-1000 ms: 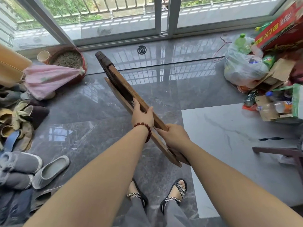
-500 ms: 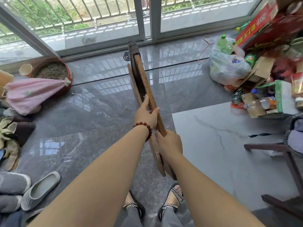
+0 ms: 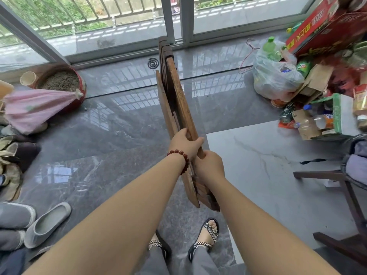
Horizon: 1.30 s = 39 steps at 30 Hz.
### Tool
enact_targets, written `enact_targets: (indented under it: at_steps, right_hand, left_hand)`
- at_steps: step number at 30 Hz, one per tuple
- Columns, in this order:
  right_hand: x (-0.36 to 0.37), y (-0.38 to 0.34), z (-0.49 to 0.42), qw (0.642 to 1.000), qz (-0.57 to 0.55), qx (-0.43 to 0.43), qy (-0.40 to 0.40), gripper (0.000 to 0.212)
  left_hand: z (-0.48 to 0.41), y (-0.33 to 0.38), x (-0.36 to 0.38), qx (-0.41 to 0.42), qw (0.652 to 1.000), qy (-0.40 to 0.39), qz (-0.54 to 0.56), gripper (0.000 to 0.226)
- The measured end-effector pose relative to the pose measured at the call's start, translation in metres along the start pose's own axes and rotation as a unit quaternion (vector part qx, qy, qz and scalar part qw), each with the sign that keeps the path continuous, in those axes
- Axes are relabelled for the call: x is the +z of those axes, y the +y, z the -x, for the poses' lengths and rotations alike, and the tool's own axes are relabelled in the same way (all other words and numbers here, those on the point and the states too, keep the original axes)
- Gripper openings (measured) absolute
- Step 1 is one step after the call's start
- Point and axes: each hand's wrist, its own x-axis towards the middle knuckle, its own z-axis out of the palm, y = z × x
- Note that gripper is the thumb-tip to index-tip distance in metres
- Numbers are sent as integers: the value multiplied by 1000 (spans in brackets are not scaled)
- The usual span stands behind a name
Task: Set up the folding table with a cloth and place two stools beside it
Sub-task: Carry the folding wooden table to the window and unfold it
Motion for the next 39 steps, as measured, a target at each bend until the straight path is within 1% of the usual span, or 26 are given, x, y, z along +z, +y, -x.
enact_targets:
  at_steps: [3,6,8,10,15,17,19,22,27,30,34,35,37,39]
  right_hand:
    - [4,-1,4,1000,-24,-5,7,25]
    - [10,1,12,999,-47,-16,-11,18]
    - [15,7,19,998,-30,-30,-39,19]
    - [21,14,28,998,-17,-41,-47,23]
    - [34,22,44,998,-16,-58,3,24]
    - [36,21,46,998,-10,-67,21,29]
    - [36,18,45,996,5,-76,46,32]
    - [36,15,42,994,6,-78,76,33]
    - [48,15,47,993,26,-77,90,37]
    - [53,12,47,992,25,-83,94,37]
    - [60,12,50,991,33,-86,98,37]
    - [62,13,51,991,31,-86,98,36]
    - [65,11,51,991,27,-88,99,36]
    - [66,10,51,990,22,-91,103,36]
  left_hand:
    - [11,-13,2,11,1000,15,15,33]
    - [13,-17,-6,24,999,25,14,26]
    - [11,-19,-13,17,1000,10,0,25]
    - [9,-20,-21,3,1000,-13,-13,25]
    - [9,-28,-32,-32,999,-27,-3,48]
    - [10,-31,-33,-29,999,-22,5,49]
    - [10,-31,-31,-17,1000,-19,18,42]
    - [9,-29,-31,8,1000,-15,7,26]
    - [9,-44,-33,19,999,-6,44,18]
    - [8,-46,-40,18,999,-15,36,25]
    - [12,-47,-46,15,1000,-3,22,17]
    - [14,-47,-48,20,1000,5,16,20]
    - [21,-48,-52,34,999,20,0,37]
    - [29,-52,-52,59,997,27,-49,39]
